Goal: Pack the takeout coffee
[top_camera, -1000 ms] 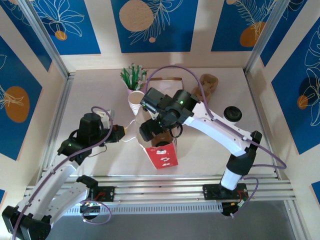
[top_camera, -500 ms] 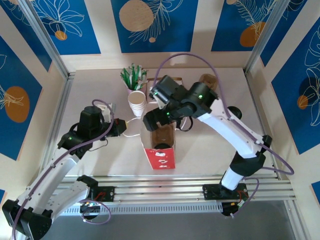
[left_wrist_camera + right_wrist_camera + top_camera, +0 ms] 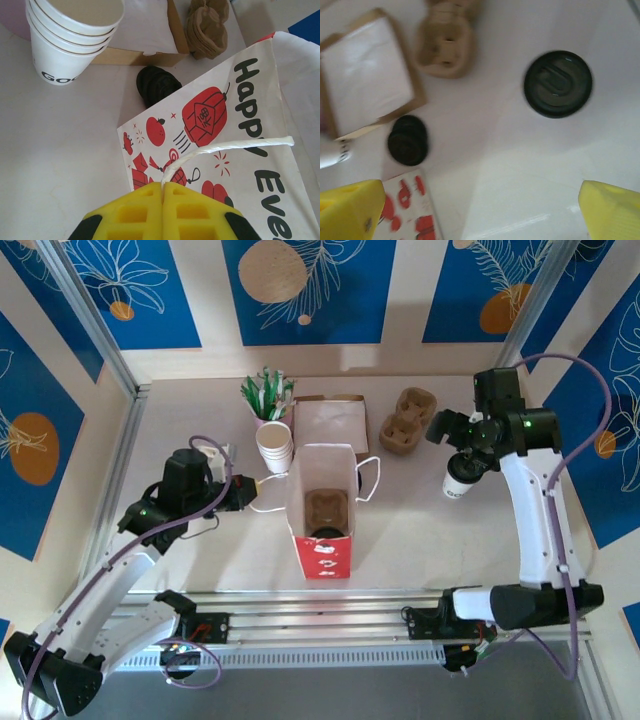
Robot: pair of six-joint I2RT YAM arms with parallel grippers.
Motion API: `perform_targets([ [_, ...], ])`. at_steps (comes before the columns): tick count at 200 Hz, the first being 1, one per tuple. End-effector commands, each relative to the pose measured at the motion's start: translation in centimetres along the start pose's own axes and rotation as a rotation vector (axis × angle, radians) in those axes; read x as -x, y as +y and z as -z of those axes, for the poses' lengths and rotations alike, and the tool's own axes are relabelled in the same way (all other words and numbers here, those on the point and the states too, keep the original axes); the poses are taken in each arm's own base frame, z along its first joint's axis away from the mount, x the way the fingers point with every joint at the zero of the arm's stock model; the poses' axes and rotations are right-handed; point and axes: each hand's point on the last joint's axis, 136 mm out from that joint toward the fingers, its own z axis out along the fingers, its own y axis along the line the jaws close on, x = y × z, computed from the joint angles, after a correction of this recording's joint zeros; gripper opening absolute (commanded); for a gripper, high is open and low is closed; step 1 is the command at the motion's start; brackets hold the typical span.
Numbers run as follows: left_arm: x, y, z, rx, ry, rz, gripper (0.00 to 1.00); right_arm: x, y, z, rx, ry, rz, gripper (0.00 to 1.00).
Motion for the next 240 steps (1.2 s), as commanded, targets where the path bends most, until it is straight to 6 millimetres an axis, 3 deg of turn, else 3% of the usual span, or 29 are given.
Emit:
perform_targets([
  [1, 0.7, -1.3, 0.1, -0.034, -0.016, -0.033, 0.00, 0.1, -2.1, -3.5, -0.084, 0.047, -0.072, 0.99],
  [35, 0.4, -1.2, -0.6, -0.033, 0.002, -0.039, 0.00, 0.0, -3.8, -7.4, -0.105, 0.126, -0.154, 0.99],
  [91, 0.1, -0.8, -1.2, -0.018, 0.015, -0.051, 0.00, 0.5, -5.4, -11.0, -0.206, 0.174, -0.121, 0.99],
  [141, 0.0, -0.7, -1.7, -0.013, 0.026, -0.061, 0.00, 0.7, -6.9, -13.2, -0.264, 0.208, -0.116, 0.99],
  [240, -0.3, -0.2, -1.9, 0.014, 0.040, -0.079, 0.00, 0.5, -7.3, -16.9, -0.254, 0.295, -0.116, 0.99],
])
